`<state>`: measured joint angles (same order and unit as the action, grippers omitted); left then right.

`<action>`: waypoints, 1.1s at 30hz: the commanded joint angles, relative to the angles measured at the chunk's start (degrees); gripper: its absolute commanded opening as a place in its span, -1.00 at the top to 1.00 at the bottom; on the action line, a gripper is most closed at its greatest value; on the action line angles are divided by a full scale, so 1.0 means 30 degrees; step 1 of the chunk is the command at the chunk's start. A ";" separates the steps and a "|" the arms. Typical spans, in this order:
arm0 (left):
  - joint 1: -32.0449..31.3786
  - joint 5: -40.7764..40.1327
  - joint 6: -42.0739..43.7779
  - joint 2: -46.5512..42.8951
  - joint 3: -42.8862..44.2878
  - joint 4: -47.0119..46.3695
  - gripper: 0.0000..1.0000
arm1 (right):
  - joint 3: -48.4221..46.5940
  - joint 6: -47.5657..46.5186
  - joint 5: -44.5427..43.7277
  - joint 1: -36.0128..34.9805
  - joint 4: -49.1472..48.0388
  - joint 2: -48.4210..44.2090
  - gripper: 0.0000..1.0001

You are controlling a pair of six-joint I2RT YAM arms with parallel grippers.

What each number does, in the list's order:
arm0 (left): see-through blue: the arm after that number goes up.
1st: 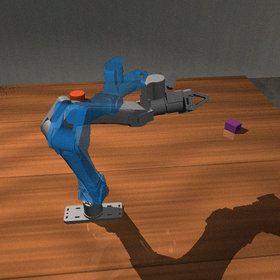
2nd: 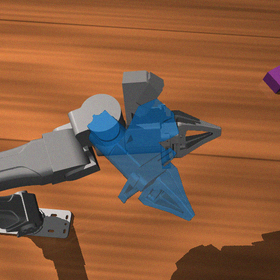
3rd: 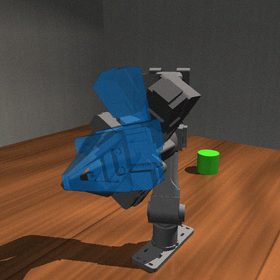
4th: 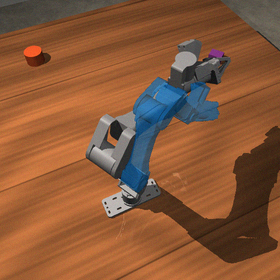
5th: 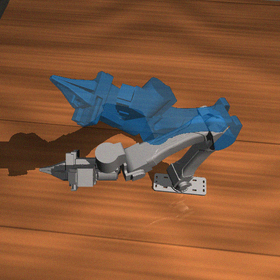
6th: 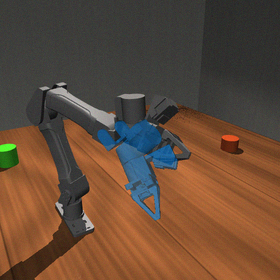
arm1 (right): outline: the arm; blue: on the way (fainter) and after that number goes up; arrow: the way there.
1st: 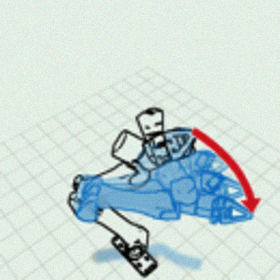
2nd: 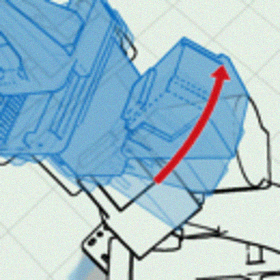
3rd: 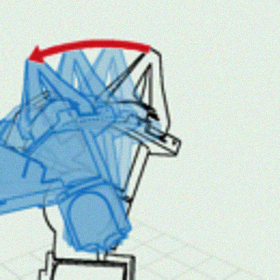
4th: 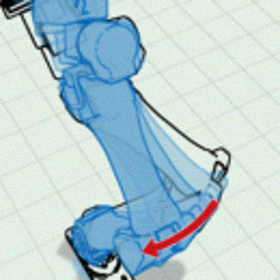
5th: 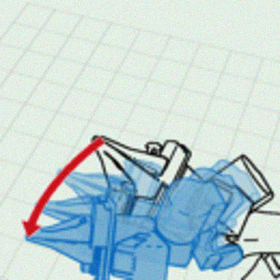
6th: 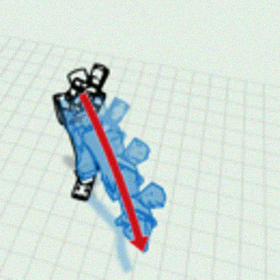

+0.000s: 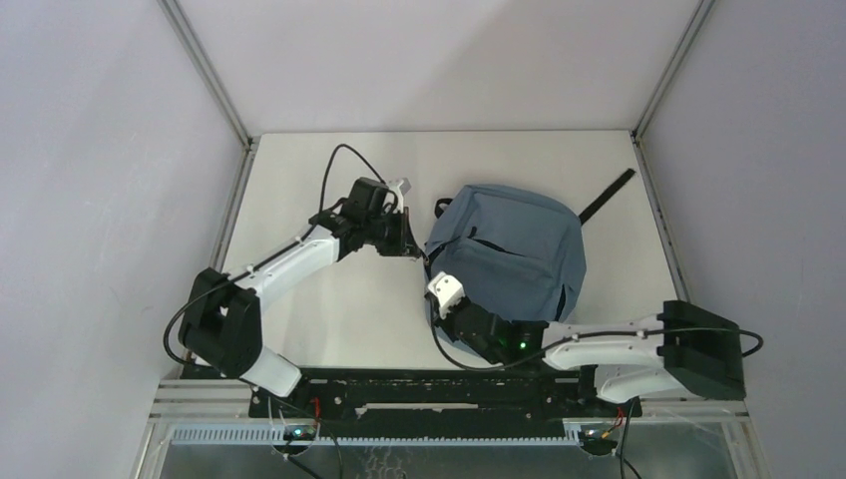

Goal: Pack the student bag
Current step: Zip the student bag at the center of the board.

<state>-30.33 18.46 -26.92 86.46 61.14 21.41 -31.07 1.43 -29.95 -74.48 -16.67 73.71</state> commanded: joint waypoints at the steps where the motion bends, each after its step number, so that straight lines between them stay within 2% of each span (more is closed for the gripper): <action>1: 0.0177 -0.0698 0.1131 0.0542 0.2230 0.0157 1.00 | 0.0688 0.0705 0.0898 -0.1091 0.2425 -0.2208 1.00; 8: 0.0177 0.0286 0.0601 0.1941 0.3135 -0.0609 1.00 | 0.2206 0.2168 0.0441 -0.1872 0.4753 -0.4912 1.00; 14: 0.0348 0.0585 0.0193 0.3225 0.4717 -0.1115 1.00 | 0.2467 0.2132 0.0153 -0.2297 0.6671 -0.6377 1.00; 27: 0.0499 0.0870 0.0636 0.6185 0.9902 -0.0032 1.00 | 0.2974 0.1984 0.0177 -0.4145 0.7519 -0.8554 1.00; 33: 0.0543 0.1320 0.0996 0.6064 1.0682 0.0036 1.00 | 0.2974 0.2519 -0.0150 -0.4872 0.7668 -0.8448 1.00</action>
<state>-31.81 29.58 -25.98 106.54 86.83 34.09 -22.55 6.13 -37.43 -85.03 3.49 48.77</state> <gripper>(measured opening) 0.005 0.010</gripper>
